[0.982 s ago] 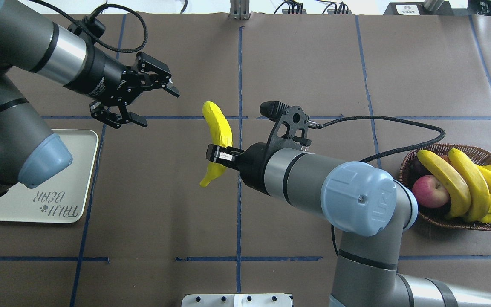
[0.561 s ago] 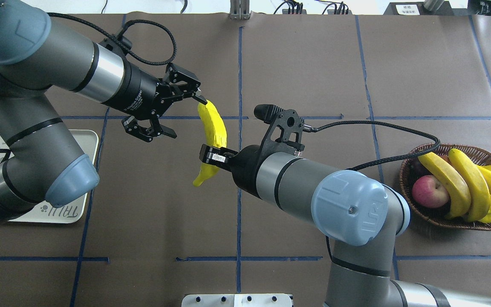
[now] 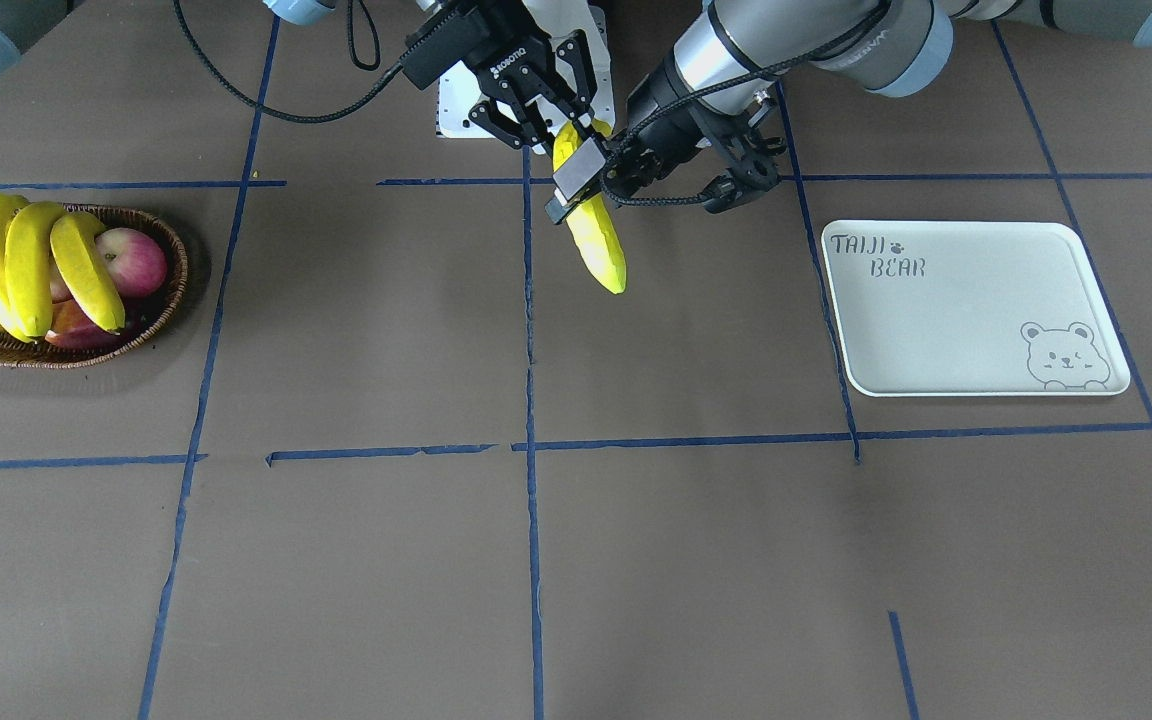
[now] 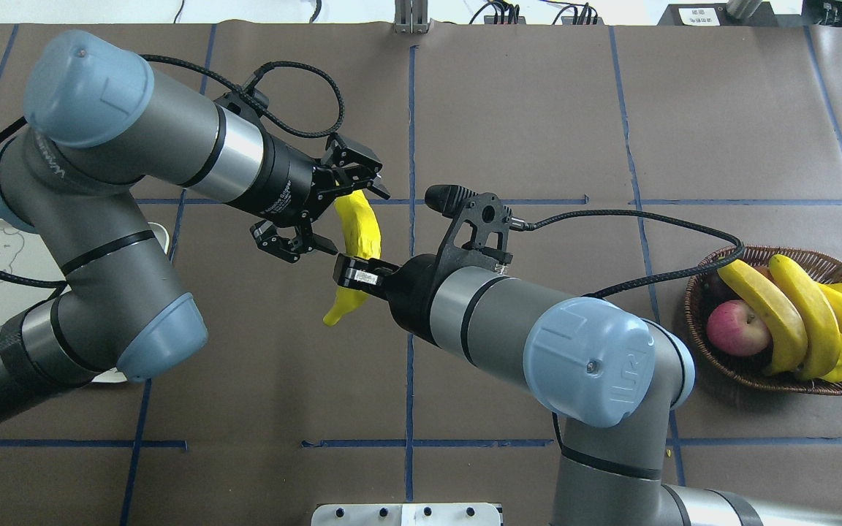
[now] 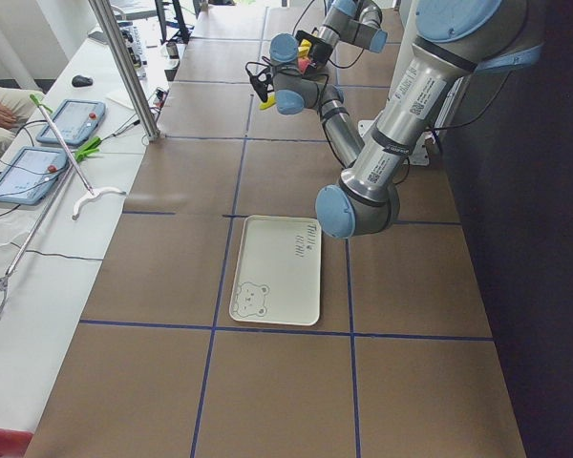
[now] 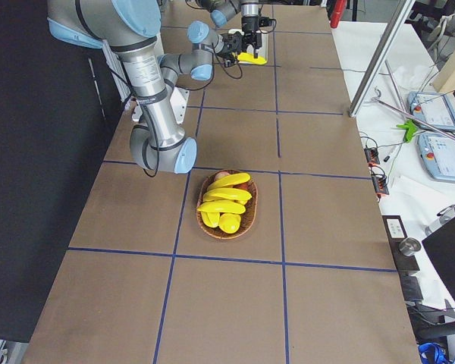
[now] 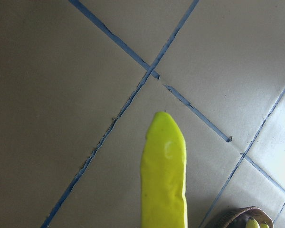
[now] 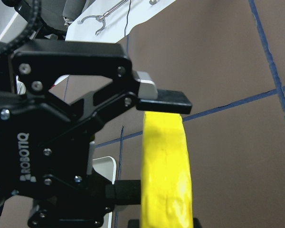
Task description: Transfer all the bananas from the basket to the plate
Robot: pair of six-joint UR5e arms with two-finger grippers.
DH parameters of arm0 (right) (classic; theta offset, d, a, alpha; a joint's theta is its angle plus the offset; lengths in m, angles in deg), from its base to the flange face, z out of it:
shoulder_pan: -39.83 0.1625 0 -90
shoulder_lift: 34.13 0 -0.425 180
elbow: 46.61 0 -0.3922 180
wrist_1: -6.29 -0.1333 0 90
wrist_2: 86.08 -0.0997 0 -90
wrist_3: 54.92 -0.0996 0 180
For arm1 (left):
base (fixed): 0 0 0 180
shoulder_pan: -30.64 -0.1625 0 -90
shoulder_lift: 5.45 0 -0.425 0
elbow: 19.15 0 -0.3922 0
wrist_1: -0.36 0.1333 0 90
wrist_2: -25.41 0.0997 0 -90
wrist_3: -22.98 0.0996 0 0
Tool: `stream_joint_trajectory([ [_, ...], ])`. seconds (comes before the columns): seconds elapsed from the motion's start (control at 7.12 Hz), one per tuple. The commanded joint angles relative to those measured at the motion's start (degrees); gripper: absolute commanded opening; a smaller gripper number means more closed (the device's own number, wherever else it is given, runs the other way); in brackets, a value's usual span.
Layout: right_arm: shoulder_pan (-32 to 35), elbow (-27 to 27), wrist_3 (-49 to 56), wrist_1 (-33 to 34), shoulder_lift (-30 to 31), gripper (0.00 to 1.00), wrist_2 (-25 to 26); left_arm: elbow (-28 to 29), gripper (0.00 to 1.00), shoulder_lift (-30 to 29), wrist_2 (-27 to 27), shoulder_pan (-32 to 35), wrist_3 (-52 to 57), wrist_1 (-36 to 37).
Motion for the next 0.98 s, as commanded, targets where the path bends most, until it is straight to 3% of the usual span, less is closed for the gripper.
stream_joint_trajectory([
  [0.0, -0.1, 0.0, 0.1, 0.0, -0.1, 0.05, 0.0, 0.1, 0.85, 0.0, 0.4, -0.5, 0.1, 0.2],
  [0.28, -0.2, -0.1, 0.1, 0.0, -0.1, 0.06, -0.1, 0.1, 0.37, 0.1, 0.3, -0.5, 0.1, -0.8],
  [0.42, -0.2, -0.1, 0.3, 0.0, 0.0, 0.11, -0.3, 0.1, 0.14, 0.2, 0.3, -0.5, 0.3, -0.7],
  [0.56, -0.2, -0.1, -0.1, -0.1, -0.1, 0.32, -0.4, 0.0, 0.03, 0.3, 0.3, -0.5, 0.5, -0.7],
  [0.7, -0.3, 0.1, -0.6, -0.1, -0.1, 0.99, -0.4, 0.0, 0.0, 0.5, 0.3, -0.5, 0.5, -0.5],
  [0.84, -0.3, 0.0, -0.5, -0.1, 0.0, 1.0, -0.7, 0.0, 0.0, 0.6, 0.3, -0.5, 0.5, -0.4],
])
